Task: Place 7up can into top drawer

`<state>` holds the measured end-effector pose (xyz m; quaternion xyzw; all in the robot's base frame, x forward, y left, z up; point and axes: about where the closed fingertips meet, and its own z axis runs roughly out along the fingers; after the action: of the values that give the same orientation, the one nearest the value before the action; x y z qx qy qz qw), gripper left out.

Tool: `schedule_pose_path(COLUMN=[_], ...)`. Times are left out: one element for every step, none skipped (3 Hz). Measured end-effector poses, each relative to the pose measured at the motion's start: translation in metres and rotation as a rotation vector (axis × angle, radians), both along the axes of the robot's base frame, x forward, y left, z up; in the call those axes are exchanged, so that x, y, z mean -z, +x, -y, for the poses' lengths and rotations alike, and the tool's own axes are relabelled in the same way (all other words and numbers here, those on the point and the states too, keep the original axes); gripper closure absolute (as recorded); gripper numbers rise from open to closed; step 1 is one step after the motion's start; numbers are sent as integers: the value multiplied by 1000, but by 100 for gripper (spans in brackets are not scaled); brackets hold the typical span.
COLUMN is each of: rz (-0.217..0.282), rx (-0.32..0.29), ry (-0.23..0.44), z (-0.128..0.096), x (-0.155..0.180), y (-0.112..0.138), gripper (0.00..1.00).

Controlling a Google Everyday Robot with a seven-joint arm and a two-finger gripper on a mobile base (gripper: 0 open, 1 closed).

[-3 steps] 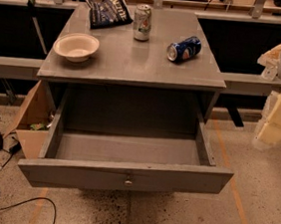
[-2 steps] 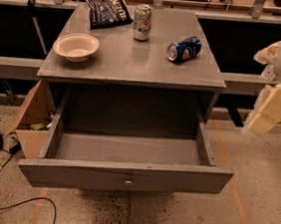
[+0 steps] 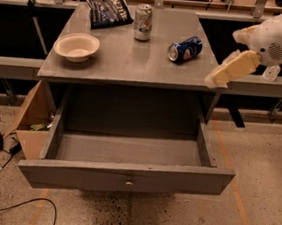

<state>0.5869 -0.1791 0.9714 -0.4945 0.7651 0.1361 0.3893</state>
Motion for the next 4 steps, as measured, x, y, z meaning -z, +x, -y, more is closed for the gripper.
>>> schedule_pose_path(rz=[64,77,75,90], rx=[28,42,39,59], ry=[196,234,230,247], z=[-21,-21,-22,-27], x=[-5,-4,-4,-5], y=[68,84,82,84], gripper=[0,0,0,0])
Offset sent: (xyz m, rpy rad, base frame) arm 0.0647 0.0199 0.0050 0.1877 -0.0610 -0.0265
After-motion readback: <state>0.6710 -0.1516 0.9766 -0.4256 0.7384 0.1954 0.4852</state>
